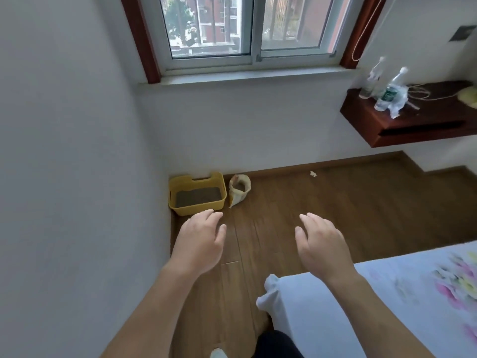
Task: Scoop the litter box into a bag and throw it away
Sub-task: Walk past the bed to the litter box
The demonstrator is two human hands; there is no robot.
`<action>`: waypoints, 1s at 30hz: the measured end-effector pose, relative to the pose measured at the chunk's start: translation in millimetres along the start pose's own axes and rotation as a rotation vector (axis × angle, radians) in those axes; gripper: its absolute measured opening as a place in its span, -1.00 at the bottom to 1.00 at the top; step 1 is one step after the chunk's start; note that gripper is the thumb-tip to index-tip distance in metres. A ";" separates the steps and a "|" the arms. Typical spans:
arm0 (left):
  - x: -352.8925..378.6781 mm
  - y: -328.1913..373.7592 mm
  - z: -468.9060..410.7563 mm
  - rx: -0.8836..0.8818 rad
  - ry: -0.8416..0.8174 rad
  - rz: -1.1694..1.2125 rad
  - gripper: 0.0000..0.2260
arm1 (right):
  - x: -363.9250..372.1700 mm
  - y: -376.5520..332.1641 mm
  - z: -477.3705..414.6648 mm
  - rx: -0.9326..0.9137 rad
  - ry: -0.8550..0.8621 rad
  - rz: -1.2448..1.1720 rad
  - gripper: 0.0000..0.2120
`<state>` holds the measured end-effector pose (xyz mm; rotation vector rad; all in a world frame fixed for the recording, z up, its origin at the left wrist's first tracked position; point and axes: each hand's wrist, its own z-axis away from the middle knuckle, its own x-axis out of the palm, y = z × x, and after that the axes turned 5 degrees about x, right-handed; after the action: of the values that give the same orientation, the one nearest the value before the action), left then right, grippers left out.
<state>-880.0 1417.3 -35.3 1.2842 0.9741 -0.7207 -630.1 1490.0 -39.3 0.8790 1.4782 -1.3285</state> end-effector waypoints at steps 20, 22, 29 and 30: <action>25.6 111.3 -402.1 0.301 -0.062 -0.154 -0.66 | -41.7 98.7 -324.3 0.260 0.066 -0.004 -0.57; 33.8 127.6 -434.6 0.346 -0.081 -0.159 -0.66 | -49.9 109.3 -343.9 0.268 0.079 0.019 -0.56; 69.9 188.0 -544.6 0.548 -0.165 -0.150 -0.65 | -67.0 156.1 -406.8 0.431 0.137 0.042 -0.55; 74.4 196.7 -560.8 0.579 -0.177 -0.148 -0.65 | -67.1 161.9 -416.1 0.452 0.146 0.045 -0.55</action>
<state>-779.3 2007.5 -17.4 1.6185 0.7425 -1.2722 -529.9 1930.3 -35.0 1.3128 1.2742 -1.6238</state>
